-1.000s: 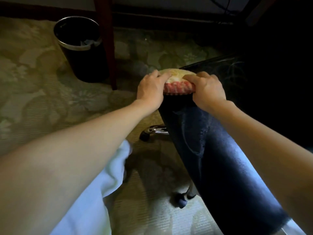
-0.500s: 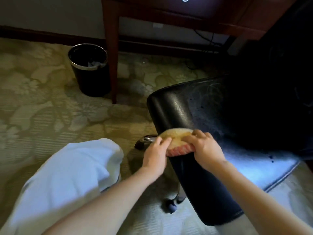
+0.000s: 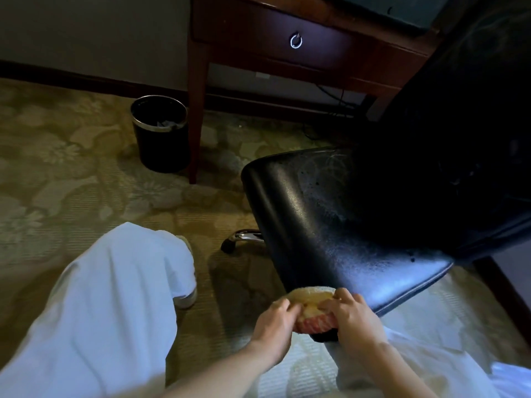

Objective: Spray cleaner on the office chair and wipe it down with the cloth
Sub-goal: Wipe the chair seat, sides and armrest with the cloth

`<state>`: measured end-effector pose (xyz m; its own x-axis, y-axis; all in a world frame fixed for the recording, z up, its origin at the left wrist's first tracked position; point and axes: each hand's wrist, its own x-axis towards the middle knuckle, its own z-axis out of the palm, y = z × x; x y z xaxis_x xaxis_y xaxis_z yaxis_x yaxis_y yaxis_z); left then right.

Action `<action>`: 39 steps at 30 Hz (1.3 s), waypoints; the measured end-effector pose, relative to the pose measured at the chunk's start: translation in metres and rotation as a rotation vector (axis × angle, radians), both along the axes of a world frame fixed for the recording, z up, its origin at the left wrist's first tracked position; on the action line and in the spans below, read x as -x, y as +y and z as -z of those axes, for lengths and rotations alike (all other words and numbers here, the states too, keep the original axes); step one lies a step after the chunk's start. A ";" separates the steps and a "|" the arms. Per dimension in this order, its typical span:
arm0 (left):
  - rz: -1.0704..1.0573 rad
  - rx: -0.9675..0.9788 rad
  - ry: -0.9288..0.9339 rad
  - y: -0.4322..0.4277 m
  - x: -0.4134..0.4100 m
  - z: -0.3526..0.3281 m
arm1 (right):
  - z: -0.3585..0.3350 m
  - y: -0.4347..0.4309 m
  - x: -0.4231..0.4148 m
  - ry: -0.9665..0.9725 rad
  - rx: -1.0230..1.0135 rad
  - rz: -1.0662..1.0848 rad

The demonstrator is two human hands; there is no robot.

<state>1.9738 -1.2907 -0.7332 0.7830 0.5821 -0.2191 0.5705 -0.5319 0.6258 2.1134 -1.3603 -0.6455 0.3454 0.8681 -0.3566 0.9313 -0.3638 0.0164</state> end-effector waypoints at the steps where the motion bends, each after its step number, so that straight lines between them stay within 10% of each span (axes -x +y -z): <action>1: 0.038 -0.031 0.007 0.004 0.001 -0.002 | -0.002 -0.001 0.001 -0.002 0.001 0.007; 23: -0.015 -0.717 -0.127 0.329 -0.169 -0.108 | -0.035 0.269 -0.173 -0.170 -0.550 -0.004; 39: 0.106 -0.687 0.092 0.308 -0.194 -0.060 | 0.027 0.270 -0.182 -0.107 -0.312 0.112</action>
